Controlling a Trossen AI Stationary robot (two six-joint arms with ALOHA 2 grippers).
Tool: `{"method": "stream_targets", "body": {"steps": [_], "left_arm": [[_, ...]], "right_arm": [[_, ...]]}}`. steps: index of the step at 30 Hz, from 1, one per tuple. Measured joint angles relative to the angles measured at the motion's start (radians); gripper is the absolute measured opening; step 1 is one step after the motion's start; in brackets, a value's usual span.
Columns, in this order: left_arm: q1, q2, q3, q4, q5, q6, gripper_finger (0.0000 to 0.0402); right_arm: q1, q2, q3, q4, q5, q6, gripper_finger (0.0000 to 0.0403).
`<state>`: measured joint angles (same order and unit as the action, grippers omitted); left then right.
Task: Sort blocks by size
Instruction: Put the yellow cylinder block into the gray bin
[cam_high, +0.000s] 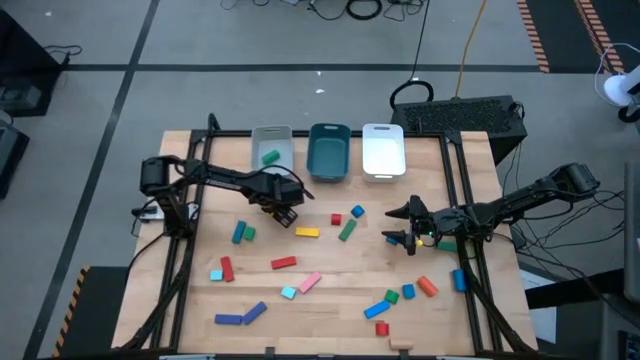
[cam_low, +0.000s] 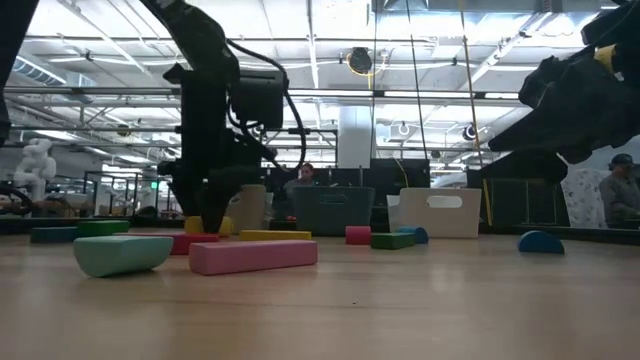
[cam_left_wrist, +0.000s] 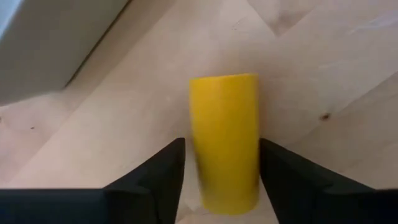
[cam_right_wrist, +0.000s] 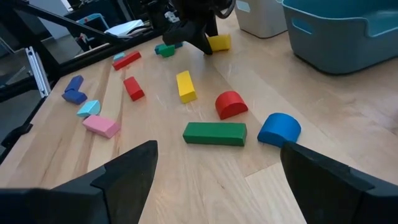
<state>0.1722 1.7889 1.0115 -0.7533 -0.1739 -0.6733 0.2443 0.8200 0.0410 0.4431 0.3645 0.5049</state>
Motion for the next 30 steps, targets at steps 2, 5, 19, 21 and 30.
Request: {"method": "stream_targets", "body": {"steps": [2, 5, 19, 21, 30], "left_arm": [[0.000, 0.011, 0.000, 0.000, 0.004, 0.003, 0.0181], [0.000, 0.009, 0.000, 0.002, 0.013, 0.007, 0.0158], [-0.017, -0.086, 0.049, -0.099, 0.020, 0.035, 0.0136], [-0.017, -0.114, 0.050, -0.122, 0.021, 0.033, 0.0136], [0.026, -0.221, 0.096, -0.135, -0.013, 0.083, 0.0136]], "right_arm": [[0.000, 0.000, 0.000, 0.000, 0.000, 0.000, 0.0327], [0.000, 0.000, 0.000, 0.000, 0.000, 0.003, 0.0327], [0.000, 0.000, 0.000, 0.000, 0.006, 0.008, 0.0322], [0.000, 0.000, 0.000, 0.000, 0.006, 0.008, 0.0317], [-0.001, 0.000, 0.000, -0.006, 0.036, 0.026, 0.0305]]}}
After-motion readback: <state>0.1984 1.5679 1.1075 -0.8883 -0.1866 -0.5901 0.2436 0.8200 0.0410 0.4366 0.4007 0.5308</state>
